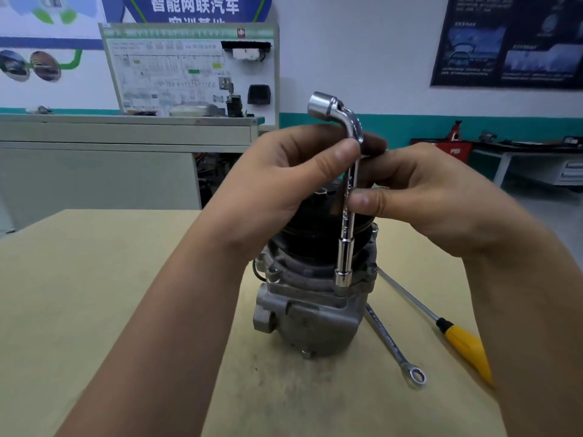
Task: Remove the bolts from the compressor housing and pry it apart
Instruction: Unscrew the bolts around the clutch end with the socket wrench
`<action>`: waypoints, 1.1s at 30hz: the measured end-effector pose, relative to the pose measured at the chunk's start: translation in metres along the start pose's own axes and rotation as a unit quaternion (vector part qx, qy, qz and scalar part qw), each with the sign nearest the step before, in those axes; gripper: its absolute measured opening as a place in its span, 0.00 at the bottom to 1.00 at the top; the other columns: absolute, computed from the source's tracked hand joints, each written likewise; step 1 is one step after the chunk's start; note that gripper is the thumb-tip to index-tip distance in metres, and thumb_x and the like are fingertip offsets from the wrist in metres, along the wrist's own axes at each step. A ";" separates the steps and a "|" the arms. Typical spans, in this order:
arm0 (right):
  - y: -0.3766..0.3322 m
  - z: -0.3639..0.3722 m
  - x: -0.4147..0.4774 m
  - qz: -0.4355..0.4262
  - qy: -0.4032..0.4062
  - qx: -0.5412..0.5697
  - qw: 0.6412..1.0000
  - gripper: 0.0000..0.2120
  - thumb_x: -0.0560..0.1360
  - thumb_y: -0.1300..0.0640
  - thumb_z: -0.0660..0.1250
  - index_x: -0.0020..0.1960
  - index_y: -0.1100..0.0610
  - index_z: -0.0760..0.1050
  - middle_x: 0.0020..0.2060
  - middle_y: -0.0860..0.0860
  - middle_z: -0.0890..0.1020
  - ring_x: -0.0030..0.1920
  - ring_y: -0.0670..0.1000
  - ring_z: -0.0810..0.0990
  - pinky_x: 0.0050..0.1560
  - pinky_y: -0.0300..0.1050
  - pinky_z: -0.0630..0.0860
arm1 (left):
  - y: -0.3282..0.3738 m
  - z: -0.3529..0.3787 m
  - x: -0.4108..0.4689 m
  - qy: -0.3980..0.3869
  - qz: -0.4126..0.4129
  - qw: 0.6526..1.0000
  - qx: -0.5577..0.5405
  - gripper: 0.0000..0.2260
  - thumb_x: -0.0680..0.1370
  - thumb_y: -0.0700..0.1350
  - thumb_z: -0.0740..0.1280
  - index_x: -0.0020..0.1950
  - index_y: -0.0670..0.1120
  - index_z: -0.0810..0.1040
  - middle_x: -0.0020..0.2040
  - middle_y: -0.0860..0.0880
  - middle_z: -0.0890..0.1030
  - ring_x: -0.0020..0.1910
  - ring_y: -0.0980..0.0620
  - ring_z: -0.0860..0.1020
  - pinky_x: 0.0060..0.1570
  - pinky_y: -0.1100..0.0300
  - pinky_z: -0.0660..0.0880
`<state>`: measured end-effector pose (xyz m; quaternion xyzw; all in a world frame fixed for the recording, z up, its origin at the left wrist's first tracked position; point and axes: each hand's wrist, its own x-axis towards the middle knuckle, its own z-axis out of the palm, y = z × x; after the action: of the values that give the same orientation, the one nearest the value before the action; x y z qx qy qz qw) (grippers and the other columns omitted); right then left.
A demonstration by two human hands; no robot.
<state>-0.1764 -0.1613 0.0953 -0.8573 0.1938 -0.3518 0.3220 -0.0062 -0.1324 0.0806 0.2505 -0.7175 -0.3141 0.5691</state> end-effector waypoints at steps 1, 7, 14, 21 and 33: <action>0.001 0.000 0.000 0.004 0.003 0.005 1.000 0.13 0.61 0.51 0.67 0.45 0.52 0.80 0.44 0.48 0.85 0.50 0.47 0.82 0.54 0.39 0.77 | -0.001 0.001 0.000 -0.004 -0.002 1.000 -0.003 0.09 0.77 0.43 0.64 0.51 0.47 0.83 0.50 0.49 0.85 0.56 0.49 0.81 0.56 0.56 0.77; -0.001 0.000 -0.002 0.015 -0.028 0.007 0.999 0.16 0.57 0.49 0.70 0.44 0.51 0.80 0.41 0.46 0.85 0.47 0.44 0.83 0.47 0.34 0.78 | 0.000 0.005 -0.005 0.019 -0.013 1.000 0.014 0.10 0.76 0.44 0.64 0.41 0.51 0.84 0.46 0.53 0.85 0.49 0.55 0.82 0.49 0.63 0.77; -0.004 0.007 0.000 0.002 -0.024 -0.052 0.998 0.25 0.53 0.48 0.72 0.46 0.60 0.79 0.42 0.62 0.82 0.44 0.60 0.80 0.44 0.54 0.77 | -0.003 0.010 -0.004 0.054 -0.006 0.996 0.069 0.04 0.72 0.47 0.67 0.40 0.49 0.80 0.36 0.51 0.82 0.39 0.52 0.80 0.45 0.58 0.77; -0.005 0.006 -0.001 0.000 -0.035 -0.044 0.998 0.19 0.56 0.52 0.71 0.43 0.61 0.80 0.40 0.61 0.81 0.41 0.59 0.80 0.42 0.48 0.77 | -0.004 0.008 -0.004 0.052 -0.011 0.998 0.036 0.04 0.68 0.46 0.74 0.37 0.49 0.80 0.34 0.52 0.82 0.35 0.55 0.80 0.39 0.64 0.76; 0.000 0.004 -0.004 0.021 -0.035 0.003 0.999 0.11 0.59 0.55 0.69 0.41 0.53 0.81 0.43 0.52 0.85 0.46 0.48 0.83 0.49 0.36 0.79 | -0.004 0.000 -0.005 -0.019 -0.023 0.999 0.029 0.08 0.73 0.49 0.66 0.44 0.53 0.85 0.45 0.53 0.85 0.48 0.56 0.82 0.50 0.63 0.77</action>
<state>-0.1758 -0.1577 0.0909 -0.8637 0.1994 -0.3158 0.3385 -0.0050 -0.1316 0.0740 0.2776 -0.7306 -0.3111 0.5407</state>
